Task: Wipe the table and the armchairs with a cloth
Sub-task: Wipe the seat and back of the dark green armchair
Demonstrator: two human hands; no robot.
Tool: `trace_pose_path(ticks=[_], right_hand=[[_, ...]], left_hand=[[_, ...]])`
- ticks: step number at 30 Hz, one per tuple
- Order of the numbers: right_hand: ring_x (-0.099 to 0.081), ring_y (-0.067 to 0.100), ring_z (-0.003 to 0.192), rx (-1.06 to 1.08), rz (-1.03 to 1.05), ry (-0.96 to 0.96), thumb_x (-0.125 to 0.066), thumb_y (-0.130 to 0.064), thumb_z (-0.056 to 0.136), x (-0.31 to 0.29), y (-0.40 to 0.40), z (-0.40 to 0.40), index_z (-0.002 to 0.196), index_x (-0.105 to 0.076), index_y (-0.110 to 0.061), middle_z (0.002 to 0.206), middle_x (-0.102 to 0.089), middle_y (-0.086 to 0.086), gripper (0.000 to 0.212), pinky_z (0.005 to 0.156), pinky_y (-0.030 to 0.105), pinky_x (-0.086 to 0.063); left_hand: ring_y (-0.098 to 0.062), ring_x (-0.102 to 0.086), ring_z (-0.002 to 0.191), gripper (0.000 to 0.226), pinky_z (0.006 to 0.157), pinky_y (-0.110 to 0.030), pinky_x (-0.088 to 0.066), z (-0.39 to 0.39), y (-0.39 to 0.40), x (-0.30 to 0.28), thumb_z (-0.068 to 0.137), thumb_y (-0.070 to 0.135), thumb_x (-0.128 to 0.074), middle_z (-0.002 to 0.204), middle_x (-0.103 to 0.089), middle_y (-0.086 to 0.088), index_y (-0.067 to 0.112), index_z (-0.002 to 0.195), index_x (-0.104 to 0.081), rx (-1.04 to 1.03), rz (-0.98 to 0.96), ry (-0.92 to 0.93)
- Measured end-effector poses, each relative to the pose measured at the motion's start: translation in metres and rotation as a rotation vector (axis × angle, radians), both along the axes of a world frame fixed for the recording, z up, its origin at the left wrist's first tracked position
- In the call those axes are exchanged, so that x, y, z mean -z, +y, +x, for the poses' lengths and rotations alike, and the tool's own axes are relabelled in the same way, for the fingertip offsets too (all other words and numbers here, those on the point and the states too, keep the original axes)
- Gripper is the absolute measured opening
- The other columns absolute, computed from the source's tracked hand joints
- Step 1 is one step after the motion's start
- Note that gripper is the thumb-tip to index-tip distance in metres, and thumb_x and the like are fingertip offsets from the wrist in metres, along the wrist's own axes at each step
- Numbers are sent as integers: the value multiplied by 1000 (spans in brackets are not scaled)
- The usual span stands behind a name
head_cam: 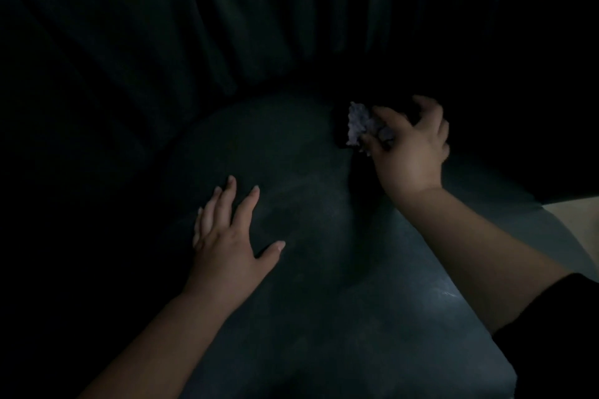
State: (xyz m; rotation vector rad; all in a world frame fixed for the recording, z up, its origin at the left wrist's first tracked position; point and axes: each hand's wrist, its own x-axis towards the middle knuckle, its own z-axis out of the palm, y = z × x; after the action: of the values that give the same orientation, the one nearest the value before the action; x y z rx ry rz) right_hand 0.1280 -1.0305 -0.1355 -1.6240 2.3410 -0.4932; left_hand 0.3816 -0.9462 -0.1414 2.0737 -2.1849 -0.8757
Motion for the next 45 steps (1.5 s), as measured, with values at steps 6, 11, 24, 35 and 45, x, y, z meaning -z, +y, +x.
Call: trace_pose_path(ticks=[6, 11, 24, 35, 45], right_hand=[[-35, 32, 116, 101, 49, -155, -66, -40, 83, 1, 2, 19, 117, -60, -30, 131, -36, 7, 35, 95, 37, -36], [-43, 27, 111, 16, -66, -249, -74, -29, 78, 6, 3, 18, 102, -64, -18, 119, -47, 5, 28, 88, 23, -33], [-52, 20, 106, 4, -161, -310, -80, -21, 72, 13, 7, 9, 118, -62, -16, 116, -51, 5, 50, 91, 18, -40], [-56, 23, 98, 139, -266, -312, -70, -10, 75, 18, -28, -25, 114, -61, -8, 111, -58, 13, 40, 78, 18, -40], [-59, 26, 99, -114, -232, -223, -74, -3, 72, 18, -37, -7, 104, -68, -2, 110, -61, 18, 33, 82, 6, -32]], left_hand=[[-8, 14, 142, 88, 113, -37, 6, -2, 1, -3, 78, 62, -57, 157, 12, 11, 38, 149, -11, 6, 19, -7], [-6, 14, 141, 88, 114, -39, 4, -3, 2, -3, 77, 62, -57, 157, 12, 11, 38, 149, -11, 4, 19, -2], [-8, 14, 142, 89, 114, -39, 3, -2, 0, -1, 77, 62, -57, 157, 12, 11, 38, 149, -11, -1, 8, -19], [-10, 15, 143, 89, 113, -34, 10, -4, -1, -1, 76, 61, -57, 158, 11, 8, 35, 149, -13, 11, 1, -48], [-7, 18, 141, 90, 114, -34, 10, -5, -2, -1, 75, 59, -59, 158, 11, 7, 35, 149, -13, 13, 14, -60]])
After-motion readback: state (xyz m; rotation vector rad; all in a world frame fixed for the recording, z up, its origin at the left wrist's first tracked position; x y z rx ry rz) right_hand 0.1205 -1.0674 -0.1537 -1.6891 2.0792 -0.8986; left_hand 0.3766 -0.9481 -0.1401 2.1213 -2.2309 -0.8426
